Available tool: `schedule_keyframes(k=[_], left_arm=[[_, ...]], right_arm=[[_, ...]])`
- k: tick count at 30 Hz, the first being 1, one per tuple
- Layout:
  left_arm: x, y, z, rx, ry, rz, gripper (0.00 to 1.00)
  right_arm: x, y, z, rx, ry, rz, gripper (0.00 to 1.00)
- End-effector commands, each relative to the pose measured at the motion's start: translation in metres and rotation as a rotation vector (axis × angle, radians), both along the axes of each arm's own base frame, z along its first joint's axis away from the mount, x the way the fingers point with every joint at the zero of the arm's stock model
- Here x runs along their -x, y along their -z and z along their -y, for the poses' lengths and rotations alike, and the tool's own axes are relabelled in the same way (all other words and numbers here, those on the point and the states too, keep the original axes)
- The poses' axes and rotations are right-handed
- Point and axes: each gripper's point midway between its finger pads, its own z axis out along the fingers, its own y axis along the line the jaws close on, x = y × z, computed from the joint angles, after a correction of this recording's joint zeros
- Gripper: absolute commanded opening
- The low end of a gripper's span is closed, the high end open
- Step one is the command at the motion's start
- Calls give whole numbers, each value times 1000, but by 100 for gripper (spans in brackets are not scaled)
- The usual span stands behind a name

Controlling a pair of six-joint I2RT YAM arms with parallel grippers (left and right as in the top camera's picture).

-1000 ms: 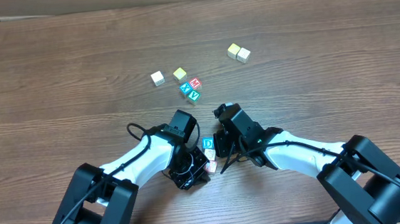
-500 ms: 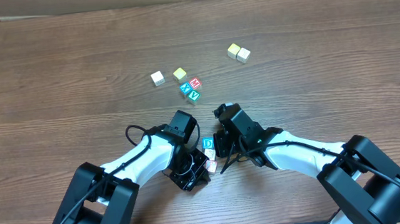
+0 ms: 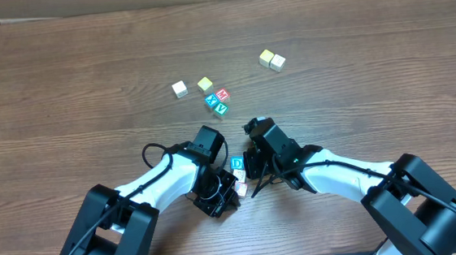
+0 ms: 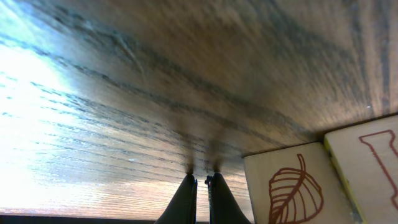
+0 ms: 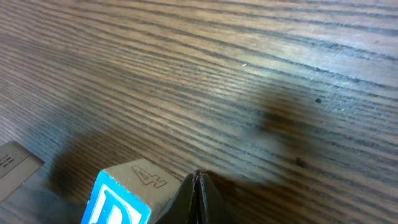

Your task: Flip 3 blocks

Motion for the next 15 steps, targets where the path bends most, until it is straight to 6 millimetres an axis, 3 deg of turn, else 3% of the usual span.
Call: schedule_keyframes(k=[1,15], left_arm=[[15,16,-12,-79,-8,-55,4],[13,16,-11,-84,-38,-60,4]], right_arm=[[-7,11,11,46,38,4,4],[-8,12,15,53,69,-3,4]])
